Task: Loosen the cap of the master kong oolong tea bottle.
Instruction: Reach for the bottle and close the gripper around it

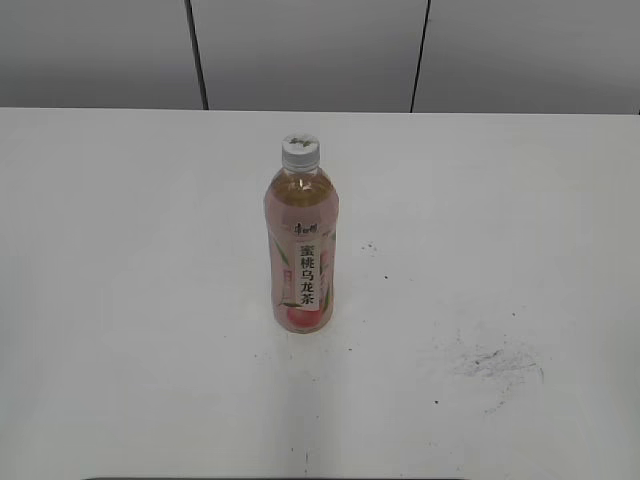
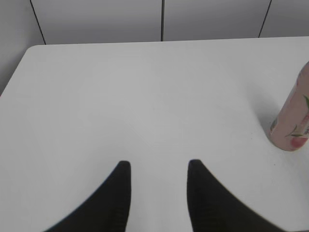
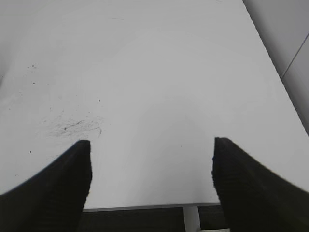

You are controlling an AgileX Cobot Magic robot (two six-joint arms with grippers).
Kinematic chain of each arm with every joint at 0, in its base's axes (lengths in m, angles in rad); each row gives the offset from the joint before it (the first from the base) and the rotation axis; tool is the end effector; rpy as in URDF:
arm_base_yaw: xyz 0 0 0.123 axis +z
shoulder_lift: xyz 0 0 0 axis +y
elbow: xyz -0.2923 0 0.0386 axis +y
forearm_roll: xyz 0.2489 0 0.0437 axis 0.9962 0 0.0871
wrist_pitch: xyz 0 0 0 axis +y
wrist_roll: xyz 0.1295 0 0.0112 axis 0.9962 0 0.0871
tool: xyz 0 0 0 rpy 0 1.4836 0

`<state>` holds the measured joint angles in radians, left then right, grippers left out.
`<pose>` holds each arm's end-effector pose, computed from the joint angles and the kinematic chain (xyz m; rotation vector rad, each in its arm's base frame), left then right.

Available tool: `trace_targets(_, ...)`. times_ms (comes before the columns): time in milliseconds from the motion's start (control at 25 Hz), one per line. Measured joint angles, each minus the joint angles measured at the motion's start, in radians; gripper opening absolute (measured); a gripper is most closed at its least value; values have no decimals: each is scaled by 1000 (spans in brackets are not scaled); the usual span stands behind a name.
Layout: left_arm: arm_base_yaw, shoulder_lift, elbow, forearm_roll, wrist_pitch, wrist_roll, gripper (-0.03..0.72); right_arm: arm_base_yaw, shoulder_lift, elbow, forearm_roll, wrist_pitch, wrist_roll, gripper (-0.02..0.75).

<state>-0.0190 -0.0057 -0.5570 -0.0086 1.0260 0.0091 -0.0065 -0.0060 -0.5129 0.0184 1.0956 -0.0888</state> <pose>0.0155 -0.0013 0.2818 0.0279 1.9467 -0.0167 0.0166 0.0020 0.2600 -0.0862 2.0586 -0.0369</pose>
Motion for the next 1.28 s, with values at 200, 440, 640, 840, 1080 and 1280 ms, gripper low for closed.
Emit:
trace_targets(200, 0, 0, 0, 0, 0, 0, 241, 0, 0, 0, 0, 0, 0, 587)
trace_targets(440, 0, 0, 0, 0, 0, 0, 241, 0, 0, 0, 0, 0, 0, 587)
trace_targets(640, 0, 0, 0, 0, 0, 0, 241, 0, 0, 0, 0, 0, 0, 587)
trace_targets(840, 0, 0, 0, 0, 0, 0, 241, 0, 0, 0, -1, 0, 0, 587)
trace_targets(1080, -23, 6, -3, -4, -2, 0, 241, 0, 0, 0, -1, 0, 0, 587)
trace_targets(1280, -43, 80, -24, -56, -206, 0, 241, 0, 0, 0, -1, 0, 0, 587)
